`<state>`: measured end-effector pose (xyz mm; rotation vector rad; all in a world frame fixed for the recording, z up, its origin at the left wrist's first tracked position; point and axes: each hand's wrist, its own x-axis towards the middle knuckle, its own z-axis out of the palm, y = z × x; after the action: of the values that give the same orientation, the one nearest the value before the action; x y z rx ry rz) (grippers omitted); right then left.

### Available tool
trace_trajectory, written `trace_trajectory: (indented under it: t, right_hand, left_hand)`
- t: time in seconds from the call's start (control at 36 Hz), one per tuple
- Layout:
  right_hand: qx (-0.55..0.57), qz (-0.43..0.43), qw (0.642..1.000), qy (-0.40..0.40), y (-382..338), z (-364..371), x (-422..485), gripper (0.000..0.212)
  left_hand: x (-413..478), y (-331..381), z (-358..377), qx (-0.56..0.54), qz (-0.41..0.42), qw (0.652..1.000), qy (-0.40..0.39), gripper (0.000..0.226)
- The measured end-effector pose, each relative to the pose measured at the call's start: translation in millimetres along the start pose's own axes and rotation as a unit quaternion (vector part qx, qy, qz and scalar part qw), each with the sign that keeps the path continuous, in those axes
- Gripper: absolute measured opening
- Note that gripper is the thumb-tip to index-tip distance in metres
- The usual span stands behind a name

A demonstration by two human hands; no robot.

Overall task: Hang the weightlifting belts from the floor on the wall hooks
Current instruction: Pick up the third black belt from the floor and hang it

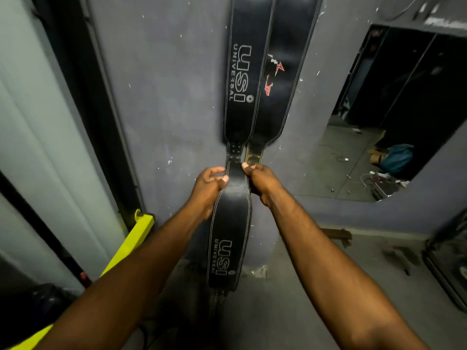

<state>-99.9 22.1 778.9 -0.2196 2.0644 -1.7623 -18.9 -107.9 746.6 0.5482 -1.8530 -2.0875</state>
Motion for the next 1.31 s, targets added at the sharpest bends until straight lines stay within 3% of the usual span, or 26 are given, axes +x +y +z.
trace_trajectory:
  t: [0.06,0.19,0.28,0.33,0.42,0.47,0.56,0.75,0.89,0.94,1.0,1.06,1.17,1.25,1.31]
  right_hand:
    - [-0.005,-0.012,1.000,-0.014,3,-1,0,0.018]
    - [-0.019,-0.071,0.986,-0.150,12,6,-11,0.014]
    - [-0.034,-0.068,0.971,-0.228,14,6,-15,0.014]
    - [-0.048,-0.057,0.968,-0.239,11,5,-16,0.020]
    - [0.002,-0.037,0.985,-0.170,-5,6,-9,0.041]
    - [0.039,-0.049,0.990,-0.130,-22,8,-5,0.033]
    - [0.001,-0.108,0.987,-0.120,-49,14,-3,0.021]
    - [-0.061,-0.249,0.963,-0.087,-84,18,-3,0.032]
    - [-0.066,-0.351,0.932,-0.065,-114,24,-13,0.036]
    - [-0.083,-0.364,0.924,-0.080,-120,25,-19,0.039]
    - [-0.094,-0.349,0.929,-0.075,-114,27,-21,0.029]
    - [-0.104,-0.338,0.935,-0.030,-106,29,-21,0.016]
    - [-0.149,-0.385,0.908,0.075,-112,33,-14,0.017]
    - [-0.153,-0.420,0.890,0.094,-127,35,-18,0.014]
    - [-0.142,-0.424,0.892,0.072,-134,35,-25,0.024]
  left_hand:
    - [-4,8,1,-0.038,-0.028,0.999,-0.006,0.010]
    - [9,46,-14,-0.074,-0.128,0.989,-0.013,0.044]
    - [23,51,-23,-0.076,-0.122,0.989,0.024,0.030]
    - [21,51,-24,-0.068,-0.077,0.994,0.028,0.017]
    - [12,41,-23,-0.049,-0.004,0.999,0.005,0.016]
    - [4,36,-21,-0.037,0.035,0.999,-0.020,0.022]
    - [-3,32,-19,-0.023,0.076,0.996,-0.052,0.029]
    - [4,51,-35,0.122,0.160,0.977,-0.067,0.035]
    - [11,87,-33,0.125,0.271,0.954,0.007,0.034]
    - [14,105,-33,0.123,0.310,0.942,0.030,0.035]
    - [17,122,-33,0.110,0.335,0.935,0.034,0.038]
    - [18,137,-29,0.095,0.345,0.933,0.030,0.041]
    - [17,148,-15,0.106,0.372,0.919,0.071,0.032]
    - [13,153,-7,0.111,0.379,0.910,0.124,0.023]
    - [10,161,-3,0.093,0.378,0.907,0.160,0.020]
